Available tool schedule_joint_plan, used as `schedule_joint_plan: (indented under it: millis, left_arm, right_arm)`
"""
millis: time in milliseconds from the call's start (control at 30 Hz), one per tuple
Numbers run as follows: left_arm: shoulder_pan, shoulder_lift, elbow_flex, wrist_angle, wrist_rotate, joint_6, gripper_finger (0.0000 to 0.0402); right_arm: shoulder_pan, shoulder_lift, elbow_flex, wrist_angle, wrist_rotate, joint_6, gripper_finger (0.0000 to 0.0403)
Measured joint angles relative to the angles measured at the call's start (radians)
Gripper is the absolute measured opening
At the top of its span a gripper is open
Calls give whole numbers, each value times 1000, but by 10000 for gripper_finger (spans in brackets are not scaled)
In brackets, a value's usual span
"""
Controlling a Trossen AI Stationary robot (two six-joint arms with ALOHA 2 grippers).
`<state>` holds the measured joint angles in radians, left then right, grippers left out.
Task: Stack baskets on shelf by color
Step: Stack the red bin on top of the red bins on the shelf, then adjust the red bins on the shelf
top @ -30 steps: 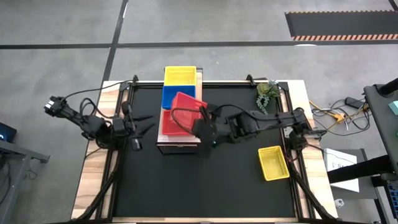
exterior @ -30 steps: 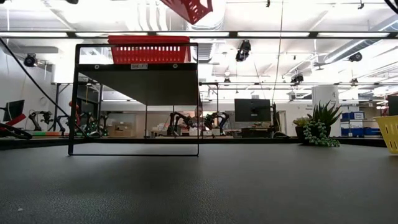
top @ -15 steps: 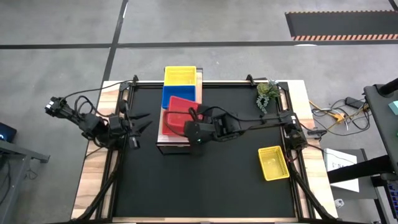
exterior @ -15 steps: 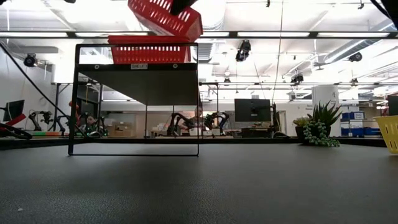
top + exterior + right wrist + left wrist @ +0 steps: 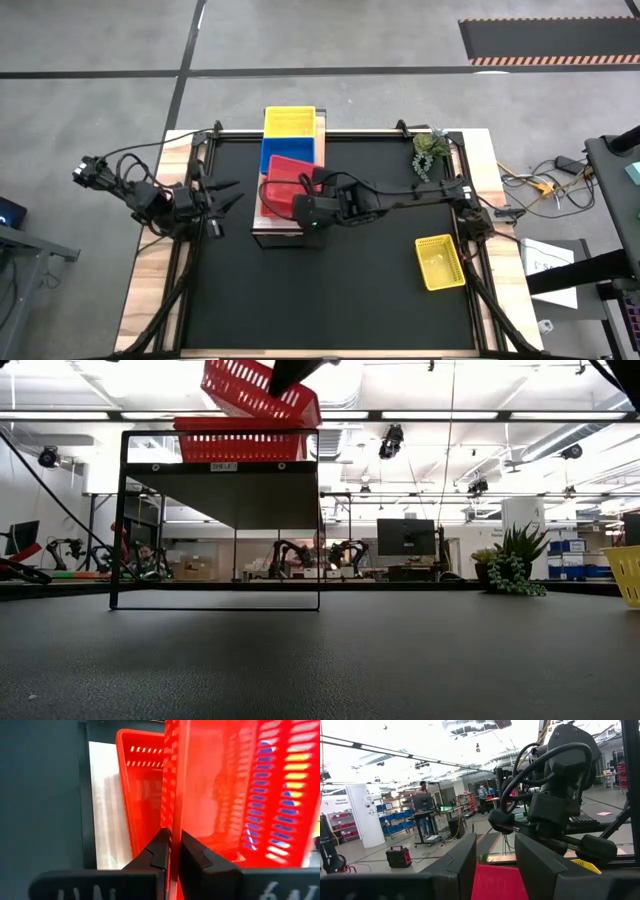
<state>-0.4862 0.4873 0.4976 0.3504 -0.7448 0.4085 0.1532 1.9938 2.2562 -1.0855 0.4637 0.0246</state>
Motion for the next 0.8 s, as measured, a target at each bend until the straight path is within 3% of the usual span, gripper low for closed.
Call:
schedule_joint_plan:
  millis: [433, 667, 800]
  left_arm:
    - [0, -6, 0, 0, 1, 27, 118]
    - [0, -7, 0, 1, 1, 27, 118]
    - [0, -6, 0, 0, 1, 27, 118]
  right_arm:
    - [-3, 0, 0, 24, 0, -23, 80]
    - [-3, -4, 30, 14, 0, -53, 80]
    - [-6, -22, 31, -73, 0, -64, 58]
